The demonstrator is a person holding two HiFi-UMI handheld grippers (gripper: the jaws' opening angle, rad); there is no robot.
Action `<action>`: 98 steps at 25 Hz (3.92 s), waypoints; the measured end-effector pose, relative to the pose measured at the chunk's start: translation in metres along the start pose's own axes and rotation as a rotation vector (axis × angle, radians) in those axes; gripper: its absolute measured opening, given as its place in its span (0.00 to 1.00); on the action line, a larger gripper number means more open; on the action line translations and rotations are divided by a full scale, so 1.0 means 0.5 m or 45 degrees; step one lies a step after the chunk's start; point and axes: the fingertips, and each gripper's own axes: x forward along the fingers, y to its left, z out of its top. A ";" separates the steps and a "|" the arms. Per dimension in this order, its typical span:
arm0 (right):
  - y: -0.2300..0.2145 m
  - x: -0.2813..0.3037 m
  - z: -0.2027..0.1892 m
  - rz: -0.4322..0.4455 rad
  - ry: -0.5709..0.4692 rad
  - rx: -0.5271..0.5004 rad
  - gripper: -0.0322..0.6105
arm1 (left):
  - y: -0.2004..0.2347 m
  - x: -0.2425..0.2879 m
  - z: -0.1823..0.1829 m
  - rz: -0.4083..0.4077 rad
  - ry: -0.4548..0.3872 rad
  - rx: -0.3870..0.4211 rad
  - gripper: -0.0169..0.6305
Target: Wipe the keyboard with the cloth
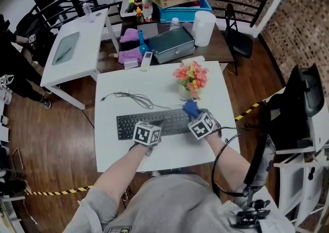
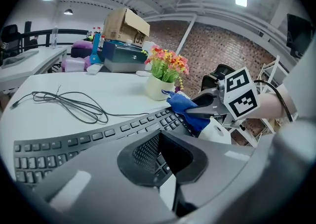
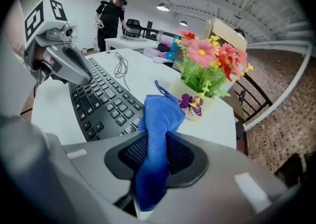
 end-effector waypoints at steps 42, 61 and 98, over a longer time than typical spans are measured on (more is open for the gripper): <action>0.623 0.055 0.407 0.521 -0.278 -0.634 0.22 | 0.291 -0.415 -0.228 0.511 -0.133 -0.394 0.03; 0.279 0.020 0.176 0.240 -0.128 -0.270 0.22 | 0.083 -0.111 -0.031 0.112 -0.057 -0.081 0.03; 0.568 0.008 0.352 0.490 -0.297 -0.540 0.22 | 0.235 -0.337 -0.172 0.477 -0.145 -0.301 0.03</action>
